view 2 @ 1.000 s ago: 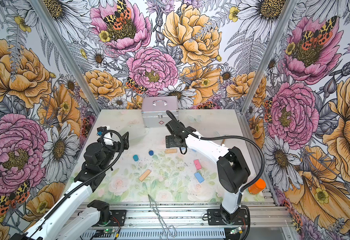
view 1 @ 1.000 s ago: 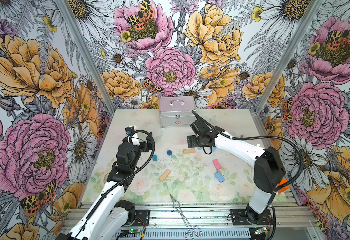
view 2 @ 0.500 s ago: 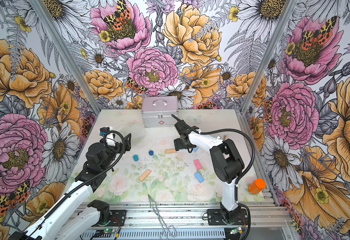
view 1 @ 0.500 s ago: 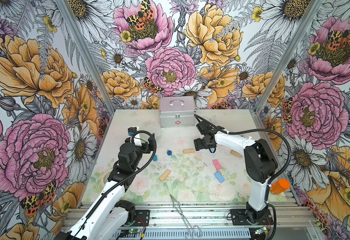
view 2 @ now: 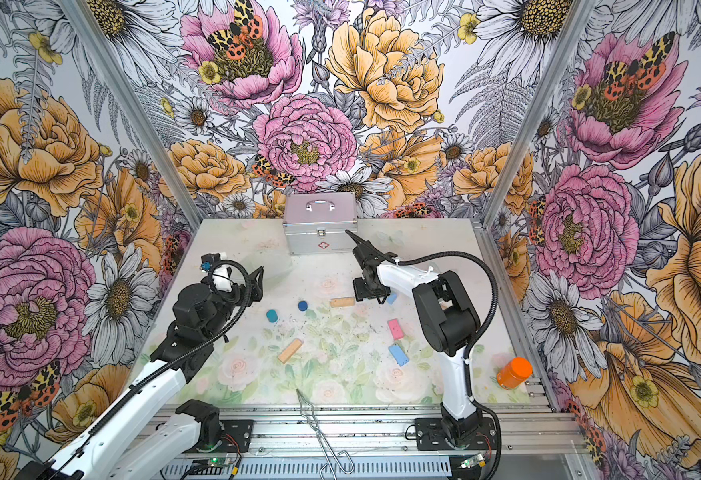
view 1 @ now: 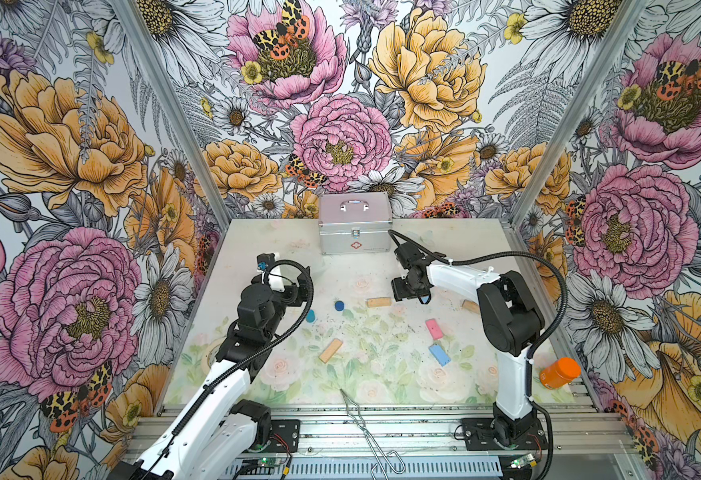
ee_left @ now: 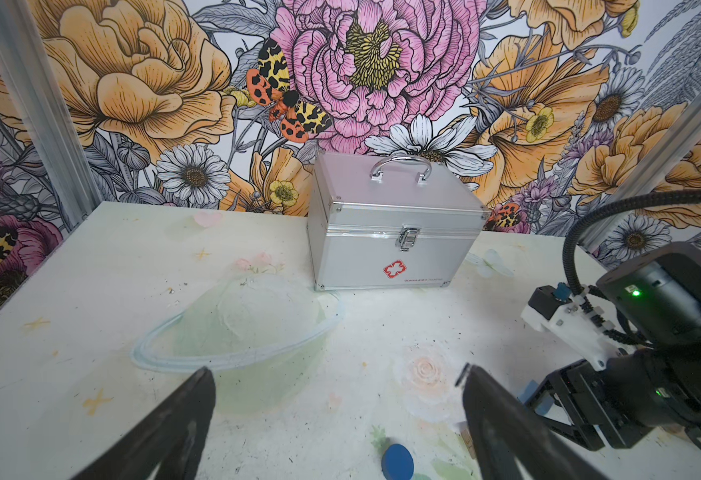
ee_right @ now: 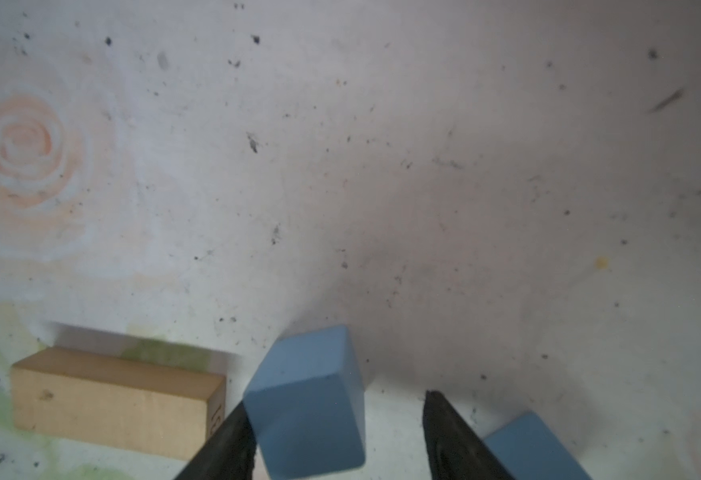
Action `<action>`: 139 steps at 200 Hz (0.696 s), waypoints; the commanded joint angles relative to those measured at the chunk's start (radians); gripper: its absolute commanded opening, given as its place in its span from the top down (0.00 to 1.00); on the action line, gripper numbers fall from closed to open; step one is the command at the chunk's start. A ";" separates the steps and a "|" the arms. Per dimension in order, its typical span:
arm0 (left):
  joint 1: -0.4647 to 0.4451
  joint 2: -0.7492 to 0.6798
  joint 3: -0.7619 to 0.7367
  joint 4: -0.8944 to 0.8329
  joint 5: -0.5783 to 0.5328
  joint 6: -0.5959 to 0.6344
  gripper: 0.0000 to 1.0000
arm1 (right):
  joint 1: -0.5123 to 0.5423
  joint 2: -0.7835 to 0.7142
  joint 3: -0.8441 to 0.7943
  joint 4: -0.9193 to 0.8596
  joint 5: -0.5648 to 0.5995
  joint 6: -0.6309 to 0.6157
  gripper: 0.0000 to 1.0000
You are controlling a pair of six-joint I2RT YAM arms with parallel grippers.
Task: Build the wood block tower
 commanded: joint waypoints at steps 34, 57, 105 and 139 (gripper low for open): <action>-0.006 0.003 0.030 -0.005 -0.001 -0.005 0.06 | -0.008 0.044 0.057 0.029 -0.019 -0.005 0.65; -0.006 0.005 0.031 -0.006 0.001 -0.005 0.06 | -0.009 0.047 0.056 0.027 -0.013 -0.005 0.84; -0.006 0.017 0.033 -0.003 0.008 -0.005 0.06 | -0.047 0.014 0.021 0.027 0.026 0.007 1.00; -0.006 0.023 0.035 -0.004 0.010 -0.006 0.06 | -0.079 -0.016 -0.008 0.025 0.056 0.016 1.00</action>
